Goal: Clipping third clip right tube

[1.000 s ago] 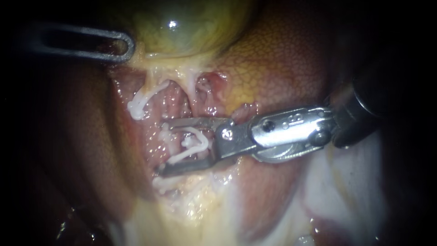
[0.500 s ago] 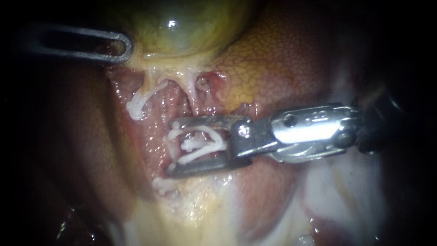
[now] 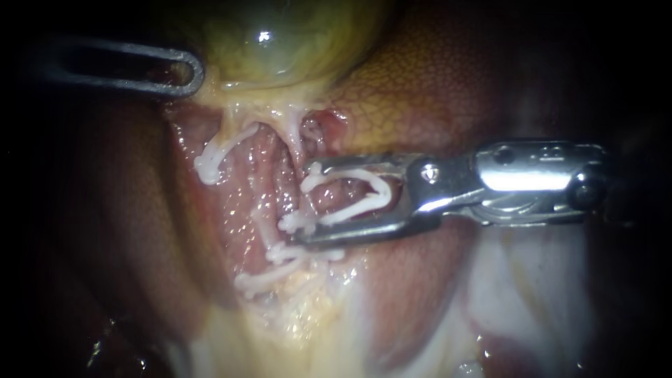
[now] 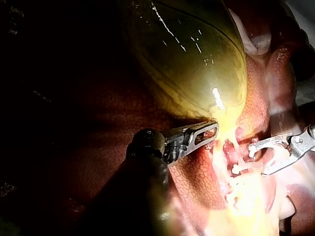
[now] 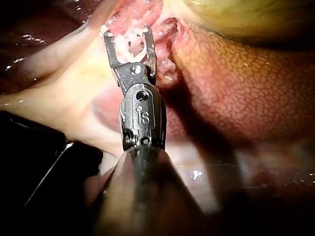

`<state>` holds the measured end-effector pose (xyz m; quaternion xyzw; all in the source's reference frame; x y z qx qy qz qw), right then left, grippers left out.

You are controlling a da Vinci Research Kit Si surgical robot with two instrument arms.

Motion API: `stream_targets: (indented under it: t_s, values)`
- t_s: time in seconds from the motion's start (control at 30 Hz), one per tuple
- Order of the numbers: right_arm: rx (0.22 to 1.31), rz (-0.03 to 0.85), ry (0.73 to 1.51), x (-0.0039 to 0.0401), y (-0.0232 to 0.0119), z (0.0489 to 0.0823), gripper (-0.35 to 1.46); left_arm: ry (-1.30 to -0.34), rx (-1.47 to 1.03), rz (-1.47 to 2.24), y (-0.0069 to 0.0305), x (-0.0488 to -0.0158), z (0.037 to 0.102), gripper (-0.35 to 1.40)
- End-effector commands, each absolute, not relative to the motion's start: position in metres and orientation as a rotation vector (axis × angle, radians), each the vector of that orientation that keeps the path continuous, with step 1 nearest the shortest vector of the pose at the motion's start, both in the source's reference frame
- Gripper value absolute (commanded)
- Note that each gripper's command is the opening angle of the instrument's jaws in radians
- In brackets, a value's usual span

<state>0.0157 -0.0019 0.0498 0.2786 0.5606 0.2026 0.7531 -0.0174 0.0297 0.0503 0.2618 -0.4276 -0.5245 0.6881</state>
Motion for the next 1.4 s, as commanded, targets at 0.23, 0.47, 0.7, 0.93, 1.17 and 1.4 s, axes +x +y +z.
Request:
stream_targets:
  t_s: [0.23, 0.47, 0.7, 0.93, 1.17, 1.4]
  values:
    - [0.622, 0.466, 1.219, 0.0152, -0.0014, 0.0515, 0.43, -0.957, 0.586, -1.174, 0.0297, -0.0174, 0.0503, -0.35]
    - [0.638, 0.501, 1.217, 0.0155, -0.0009, 0.0538, 0.43, -0.957, 0.586, -1.174, 0.0297, -0.0174, 0.0503, -0.35]
    - [0.666, 0.552, 1.24, 0.0163, 0.0, 0.0559, 0.43, -0.957, 0.582, -1.176, 0.0297, -0.0175, 0.0504, -0.35]
    - [0.712, 0.583, 1.284, 0.017, 0.0003, 0.0572, 0.43, -0.957, 0.581, -1.177, 0.0296, -0.0176, 0.0505, -0.35]
    - [0.758, 0.57, 1.362, 0.0183, 0.0009, 0.058, 0.43, -0.957, 0.583, -1.175, 0.0296, -0.0177, 0.0506, -0.35]
    - [0.817, 0.53, 1.423, 0.0193, 0.0013, 0.0586, 0.42, -0.957, 0.583, -1.175, 0.0296, -0.0177, 0.0506, -0.35]
